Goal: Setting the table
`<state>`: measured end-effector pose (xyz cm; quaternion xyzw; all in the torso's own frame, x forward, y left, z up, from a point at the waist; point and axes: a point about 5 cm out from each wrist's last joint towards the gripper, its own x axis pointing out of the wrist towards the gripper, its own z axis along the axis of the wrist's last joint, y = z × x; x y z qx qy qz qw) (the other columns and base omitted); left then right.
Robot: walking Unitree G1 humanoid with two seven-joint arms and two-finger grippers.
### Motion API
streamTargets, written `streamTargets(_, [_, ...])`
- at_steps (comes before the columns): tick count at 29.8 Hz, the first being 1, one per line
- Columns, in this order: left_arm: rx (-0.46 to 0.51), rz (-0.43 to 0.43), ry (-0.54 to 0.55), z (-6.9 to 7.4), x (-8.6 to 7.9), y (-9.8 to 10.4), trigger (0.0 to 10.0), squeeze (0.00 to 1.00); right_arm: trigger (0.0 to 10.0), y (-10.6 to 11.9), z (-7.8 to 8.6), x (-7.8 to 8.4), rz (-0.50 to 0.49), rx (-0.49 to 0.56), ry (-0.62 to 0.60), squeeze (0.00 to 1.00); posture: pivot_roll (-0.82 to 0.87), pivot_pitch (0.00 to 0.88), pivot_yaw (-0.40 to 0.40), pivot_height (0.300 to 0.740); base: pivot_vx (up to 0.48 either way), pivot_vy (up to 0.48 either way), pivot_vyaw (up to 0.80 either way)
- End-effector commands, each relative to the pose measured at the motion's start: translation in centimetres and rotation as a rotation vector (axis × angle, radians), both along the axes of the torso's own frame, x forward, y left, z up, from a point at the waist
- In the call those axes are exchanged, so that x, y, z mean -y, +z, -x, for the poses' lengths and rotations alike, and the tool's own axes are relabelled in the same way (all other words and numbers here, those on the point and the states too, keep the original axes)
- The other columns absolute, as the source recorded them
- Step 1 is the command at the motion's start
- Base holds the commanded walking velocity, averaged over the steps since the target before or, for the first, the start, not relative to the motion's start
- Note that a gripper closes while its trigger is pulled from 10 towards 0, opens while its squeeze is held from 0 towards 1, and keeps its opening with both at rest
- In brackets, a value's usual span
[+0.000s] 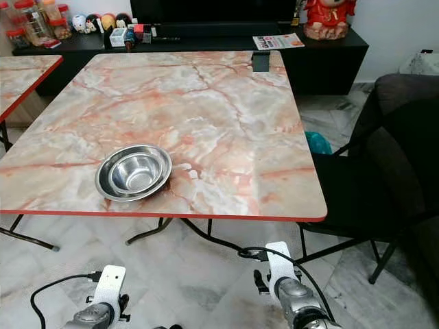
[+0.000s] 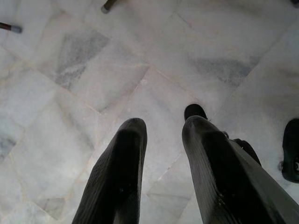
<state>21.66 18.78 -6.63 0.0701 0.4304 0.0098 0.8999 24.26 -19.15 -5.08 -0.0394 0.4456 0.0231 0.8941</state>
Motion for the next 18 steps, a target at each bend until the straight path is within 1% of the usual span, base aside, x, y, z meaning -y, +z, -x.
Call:
streamTargets(1, [-0.009, -0.005, 0.013, 0.45, -0.28, -0.24, 10.0, 0.00, 10.0, -0.10, 0.18, 0.09, -0.001, 0.002, -0.003, 0.00, -0.07, 0.051, 0.026, 0.740, 0.000, 0.000, 0.00])
streamTargets(4, [-0.019, -0.018, -0.017, 0.22, -0.22, -0.14, 10.0, 0.00, 10.0, -0.07, 0.15, 0.08, 0.002, -0.001, 0.027, 0.00, -0.07, 0.053, 0.025, 0.740, 0.000, 0.000, 0.00])
streamTargets(13, [-0.022, -0.022, 0.004, 0.26, -0.33, -0.17, 10.0, 0.00, 10.0, -0.10, 0.18, 0.09, 0.001, -0.001, 0.013, 0.00, -0.07, 0.054, 0.029, 0.740, 0.000, 0.000, 0.00])
streamTargets(18, [-0.030, -0.029, 0.011, 0.32, -0.46, -0.20, 10.0, 0.00, 10.0, -0.12, 0.20, 0.01, -0.001, -0.001, 0.010, 0.00, -0.08, 0.051, 0.033, 0.740, 0.000, 0.406, 0.00])
